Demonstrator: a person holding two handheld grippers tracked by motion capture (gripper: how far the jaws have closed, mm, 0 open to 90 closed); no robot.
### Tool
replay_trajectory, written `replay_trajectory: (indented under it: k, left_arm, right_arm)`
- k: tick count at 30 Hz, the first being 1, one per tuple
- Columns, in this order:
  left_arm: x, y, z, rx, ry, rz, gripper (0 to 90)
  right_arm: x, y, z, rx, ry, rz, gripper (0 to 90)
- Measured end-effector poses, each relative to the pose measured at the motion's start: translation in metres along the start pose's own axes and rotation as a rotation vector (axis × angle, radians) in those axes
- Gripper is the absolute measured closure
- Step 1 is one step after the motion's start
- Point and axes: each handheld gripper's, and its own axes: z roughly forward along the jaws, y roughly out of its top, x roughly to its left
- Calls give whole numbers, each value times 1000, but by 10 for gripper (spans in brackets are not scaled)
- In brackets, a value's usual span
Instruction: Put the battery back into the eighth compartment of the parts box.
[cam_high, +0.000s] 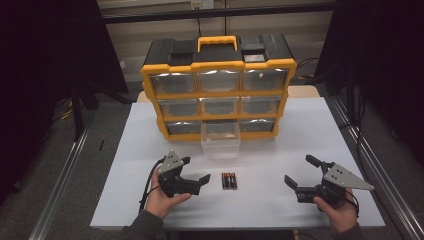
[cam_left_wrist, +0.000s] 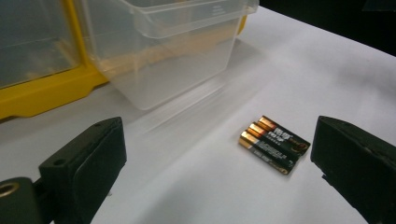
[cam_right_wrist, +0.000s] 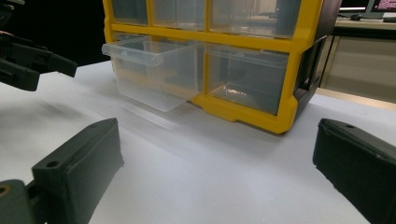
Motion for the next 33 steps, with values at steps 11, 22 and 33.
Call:
replay_trajectory:
  k: [11, 22, 33]
  left_arm:
    - [-15, 7, 23, 93, -54, 43, 62]
    - [-20, 7, 32, 134, -58, 43, 148]
    - [-25, 8, 40, 217, -31, 37, 241]
  right_arm:
    - [-1, 1, -1, -13, 0, -6, 10]
    - [-1, 3, 4, -13, 8, -6, 10]
    - [0, 4, 2, -22, 14, 1, 11]
